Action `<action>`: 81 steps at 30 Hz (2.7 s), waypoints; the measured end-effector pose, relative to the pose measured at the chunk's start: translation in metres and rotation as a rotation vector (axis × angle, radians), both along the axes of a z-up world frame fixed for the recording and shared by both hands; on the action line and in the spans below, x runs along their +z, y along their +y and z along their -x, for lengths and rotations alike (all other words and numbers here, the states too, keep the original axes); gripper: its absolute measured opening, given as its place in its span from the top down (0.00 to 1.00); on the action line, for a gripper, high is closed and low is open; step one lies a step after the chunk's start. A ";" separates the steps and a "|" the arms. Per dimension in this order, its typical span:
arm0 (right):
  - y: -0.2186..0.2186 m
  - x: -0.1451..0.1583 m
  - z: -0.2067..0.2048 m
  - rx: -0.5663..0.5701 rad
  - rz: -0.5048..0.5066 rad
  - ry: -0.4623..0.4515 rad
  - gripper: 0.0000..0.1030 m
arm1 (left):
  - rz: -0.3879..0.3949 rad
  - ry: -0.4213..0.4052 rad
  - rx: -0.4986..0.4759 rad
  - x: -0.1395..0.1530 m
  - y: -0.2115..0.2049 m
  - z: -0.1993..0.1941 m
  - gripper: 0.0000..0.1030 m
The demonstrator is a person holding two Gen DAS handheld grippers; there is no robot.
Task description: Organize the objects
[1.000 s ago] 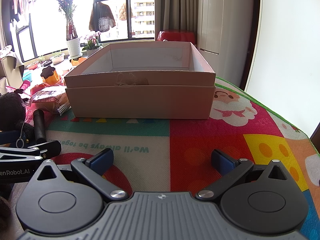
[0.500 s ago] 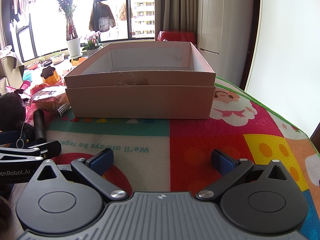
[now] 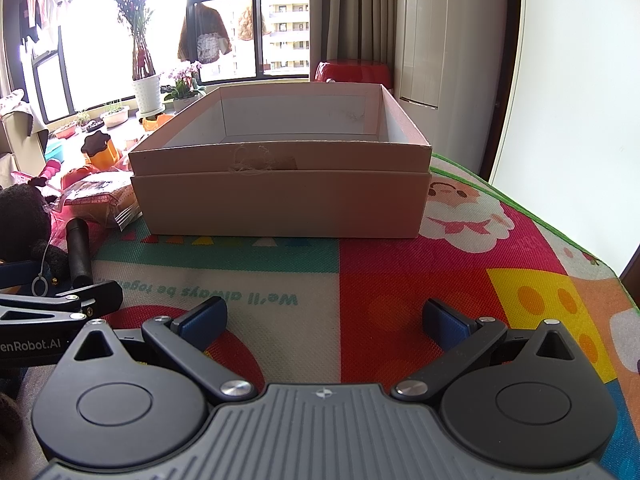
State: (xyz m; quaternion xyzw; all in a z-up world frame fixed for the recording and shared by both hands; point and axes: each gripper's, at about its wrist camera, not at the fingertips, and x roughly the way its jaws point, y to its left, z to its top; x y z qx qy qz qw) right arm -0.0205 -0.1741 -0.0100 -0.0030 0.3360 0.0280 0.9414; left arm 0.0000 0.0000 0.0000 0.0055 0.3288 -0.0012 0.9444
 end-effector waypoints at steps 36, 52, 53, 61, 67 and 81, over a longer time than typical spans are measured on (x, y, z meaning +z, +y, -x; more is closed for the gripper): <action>0.003 0.010 -0.011 0.006 0.019 0.128 0.00 | 0.148 -0.025 0.000 0.032 0.125 0.018 0.15; 0.188 0.059 -0.008 0.589 0.136 -0.069 0.00 | 0.208 -0.099 0.069 0.044 0.216 0.106 0.15; 0.205 0.058 -0.013 0.628 0.161 -0.077 0.00 | 0.213 -0.098 0.071 0.043 0.220 0.108 0.15; 0.273 0.039 -0.075 0.694 0.155 0.073 0.00 | 0.260 -0.086 0.044 0.035 0.227 0.097 0.15; 0.277 0.034 -0.086 0.657 0.143 0.121 0.19 | 0.268 -0.075 0.044 0.031 0.228 0.102 0.15; 0.103 0.113 0.048 0.446 0.057 -0.051 0.19 | 0.153 -0.148 -0.264 0.097 0.105 0.078 0.14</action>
